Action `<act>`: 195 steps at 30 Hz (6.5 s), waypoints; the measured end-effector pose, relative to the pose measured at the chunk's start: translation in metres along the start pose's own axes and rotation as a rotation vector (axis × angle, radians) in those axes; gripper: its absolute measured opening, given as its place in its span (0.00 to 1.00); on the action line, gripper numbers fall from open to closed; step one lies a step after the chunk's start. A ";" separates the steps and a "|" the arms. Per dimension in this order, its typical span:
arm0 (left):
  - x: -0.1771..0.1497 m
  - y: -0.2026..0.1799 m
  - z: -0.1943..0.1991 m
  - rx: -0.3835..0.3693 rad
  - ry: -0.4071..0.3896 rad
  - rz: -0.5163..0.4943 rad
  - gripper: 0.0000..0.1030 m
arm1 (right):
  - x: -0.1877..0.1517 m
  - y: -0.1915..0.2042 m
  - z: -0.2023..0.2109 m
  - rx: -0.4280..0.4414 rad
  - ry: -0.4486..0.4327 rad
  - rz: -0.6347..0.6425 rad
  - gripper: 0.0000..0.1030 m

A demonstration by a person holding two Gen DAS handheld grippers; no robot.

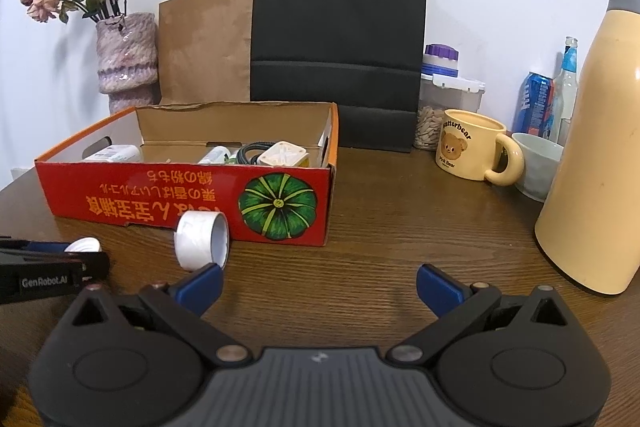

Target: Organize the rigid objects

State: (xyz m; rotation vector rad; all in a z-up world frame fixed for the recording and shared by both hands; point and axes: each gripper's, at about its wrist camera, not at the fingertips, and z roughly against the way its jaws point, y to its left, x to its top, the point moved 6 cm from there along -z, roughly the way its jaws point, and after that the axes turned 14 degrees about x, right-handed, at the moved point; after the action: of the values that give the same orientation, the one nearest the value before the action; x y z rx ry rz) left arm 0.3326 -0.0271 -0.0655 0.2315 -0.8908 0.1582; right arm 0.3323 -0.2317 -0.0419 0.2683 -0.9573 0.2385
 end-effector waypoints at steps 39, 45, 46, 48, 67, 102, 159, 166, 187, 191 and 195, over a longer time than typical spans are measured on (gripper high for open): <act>0.023 0.084 -0.001 0.062 -0.074 0.069 0.40 | 0.016 0.068 -0.062 0.056 0.076 0.031 0.37; 0.023 0.085 0.000 0.056 -0.078 0.073 0.40 | 0.015 0.071 -0.050 0.068 0.050 0.043 0.23; 0.024 0.085 0.001 0.054 -0.080 0.072 0.40 | 0.016 0.071 -0.047 0.071 0.039 0.045 0.23; 0.024 0.084 0.002 0.051 -0.085 0.071 0.40 | 0.019 0.073 -0.042 0.077 0.022 0.052 0.23; 0.061 0.062 0.040 0.012 -0.238 0.094 0.40 | 0.066 0.084 -0.006 0.102 -0.150 0.091 0.23; 0.146 0.025 -0.046 0.033 -0.301 0.106 0.40 | 0.128 0.064 -0.111 0.133 -0.153 0.136 0.23; 0.127 0.057 -0.027 0.128 -0.269 0.097 1.00 | 0.114 0.030 -0.084 0.065 -0.155 0.051 1.00; 0.110 0.065 0.008 0.108 -0.286 0.090 1.00 | 0.102 0.036 -0.048 0.082 -0.166 0.056 1.00; 0.030 0.085 0.128 0.045 -0.271 0.060 1.00 | 0.043 0.084 0.076 0.121 -0.170 0.089 1.00; 0.008 0.088 0.144 0.043 -0.250 0.053 1.00 | 0.025 0.091 0.099 0.123 -0.163 0.086 1.00; -0.011 0.092 0.158 0.040 -0.228 0.043 1.00 | 0.005 0.096 0.118 0.113 -0.148 0.084 1.00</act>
State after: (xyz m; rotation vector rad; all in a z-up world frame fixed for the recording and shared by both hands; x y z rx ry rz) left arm 0.1859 0.0192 0.0335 0.2715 -1.1205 0.1921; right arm 0.2141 -0.1801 0.0388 0.3538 -1.1045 0.3544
